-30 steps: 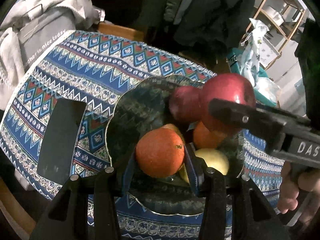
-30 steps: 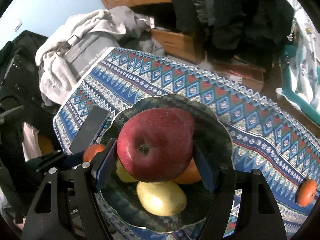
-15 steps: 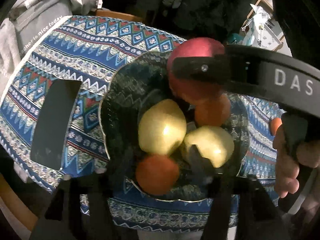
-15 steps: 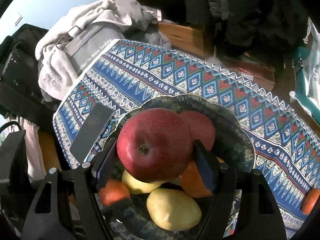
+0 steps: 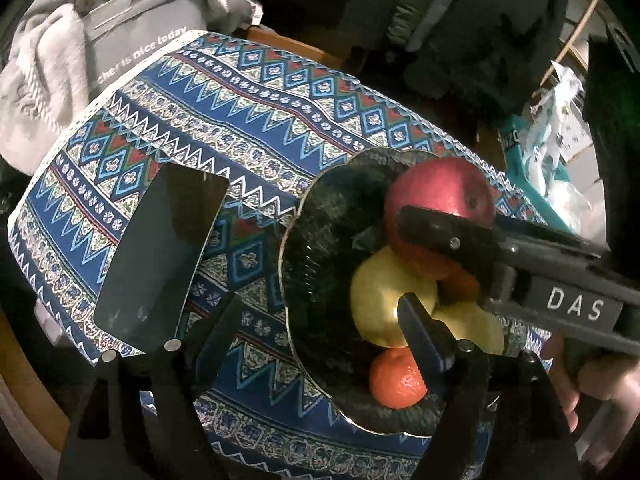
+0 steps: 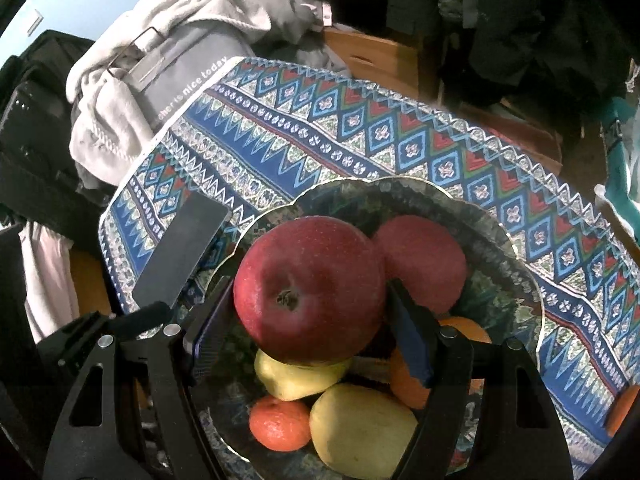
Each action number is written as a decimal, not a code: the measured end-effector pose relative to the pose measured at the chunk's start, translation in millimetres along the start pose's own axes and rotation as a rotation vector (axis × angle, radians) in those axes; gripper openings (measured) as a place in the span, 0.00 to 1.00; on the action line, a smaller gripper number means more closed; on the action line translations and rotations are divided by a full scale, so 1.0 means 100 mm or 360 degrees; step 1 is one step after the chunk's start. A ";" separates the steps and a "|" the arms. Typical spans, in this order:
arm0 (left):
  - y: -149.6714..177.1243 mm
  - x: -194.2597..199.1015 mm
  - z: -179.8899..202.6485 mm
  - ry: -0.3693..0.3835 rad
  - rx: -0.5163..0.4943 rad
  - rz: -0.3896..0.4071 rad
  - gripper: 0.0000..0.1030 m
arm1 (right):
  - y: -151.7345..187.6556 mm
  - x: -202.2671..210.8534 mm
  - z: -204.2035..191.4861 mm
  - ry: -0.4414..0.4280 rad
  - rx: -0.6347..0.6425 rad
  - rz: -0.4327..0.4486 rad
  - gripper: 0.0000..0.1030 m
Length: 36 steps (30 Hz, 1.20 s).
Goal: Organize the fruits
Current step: 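Lower the tangerine into the bowl with the left tool while the right tool lowers the apple there, then open both tools and withdraw them from the bowl toward the remaining oranges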
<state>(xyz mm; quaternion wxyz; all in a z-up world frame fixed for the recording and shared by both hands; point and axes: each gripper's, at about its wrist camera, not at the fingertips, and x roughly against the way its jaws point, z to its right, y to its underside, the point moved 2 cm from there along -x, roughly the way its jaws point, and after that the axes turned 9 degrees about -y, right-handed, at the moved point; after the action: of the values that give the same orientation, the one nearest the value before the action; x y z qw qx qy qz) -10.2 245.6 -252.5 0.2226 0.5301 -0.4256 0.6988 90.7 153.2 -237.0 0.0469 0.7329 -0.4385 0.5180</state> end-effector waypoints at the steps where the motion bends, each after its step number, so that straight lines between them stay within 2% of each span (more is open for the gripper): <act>1: 0.00 0.00 -0.01 -0.0003 0.0003 0.0002 0.79 | 0.00 0.00 -0.01 0.0006 0.0004 -0.0004 0.73; 8: -0.02 -0.01 -0.01 -0.0026 -0.0016 0.0021 0.79 | 0.00 -0.04 -0.02 -0.0006 -0.0014 -0.0019 0.73; 19: -0.06 0.12 0.02 -0.0033 -0.0028 0.0084 0.79 | -0.01 0.23 0.06 0.0031 -0.0049 0.0086 0.73; 36: -0.10 0.63 0.39 0.0041 -0.0136 0.0244 0.79 | 0.20 1.06 0.16 0.0181 -0.0063 0.0264 0.73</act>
<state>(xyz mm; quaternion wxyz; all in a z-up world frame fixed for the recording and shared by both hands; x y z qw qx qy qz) -2.6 210.1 -187.2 0.1963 0.4769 -0.4914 0.7018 96.9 69.7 -167.3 0.0432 0.6625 -0.5045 0.5520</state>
